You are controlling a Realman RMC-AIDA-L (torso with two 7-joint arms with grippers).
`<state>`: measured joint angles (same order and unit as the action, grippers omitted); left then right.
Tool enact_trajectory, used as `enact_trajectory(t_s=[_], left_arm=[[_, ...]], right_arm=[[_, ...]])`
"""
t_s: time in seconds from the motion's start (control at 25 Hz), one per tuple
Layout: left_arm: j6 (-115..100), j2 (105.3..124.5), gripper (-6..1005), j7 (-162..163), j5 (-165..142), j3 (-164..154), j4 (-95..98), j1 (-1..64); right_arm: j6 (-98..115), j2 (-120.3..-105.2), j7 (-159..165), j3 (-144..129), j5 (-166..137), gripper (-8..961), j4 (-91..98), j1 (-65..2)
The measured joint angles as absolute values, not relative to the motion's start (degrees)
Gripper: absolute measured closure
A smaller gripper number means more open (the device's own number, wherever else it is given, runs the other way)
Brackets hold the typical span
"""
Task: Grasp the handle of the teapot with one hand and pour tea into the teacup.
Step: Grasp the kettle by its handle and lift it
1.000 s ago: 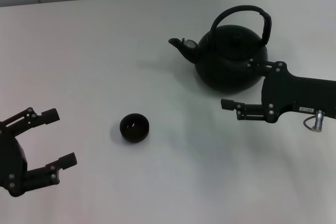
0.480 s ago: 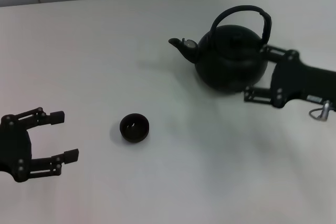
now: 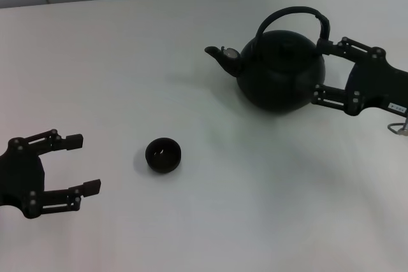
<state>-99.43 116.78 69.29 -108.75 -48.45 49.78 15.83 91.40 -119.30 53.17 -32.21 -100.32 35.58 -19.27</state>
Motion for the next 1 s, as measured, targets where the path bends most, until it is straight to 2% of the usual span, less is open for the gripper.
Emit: enact_trajectory(t_s=[0.56,1.0], left_arm=[[-99.5,117.24,152,69.2,-108.8,-48.5,50.5,15.8],[-99.5,117.25,152,69.4,-108.8,-48.4,50.5,15.9]], right_arm=[[85.0,-119.3,51.7,-20.7,-95.8,167,30.2,-19.3],[77.3,-119.33,48.0,-21.0,-96.1,168,24.2,-23.2]])
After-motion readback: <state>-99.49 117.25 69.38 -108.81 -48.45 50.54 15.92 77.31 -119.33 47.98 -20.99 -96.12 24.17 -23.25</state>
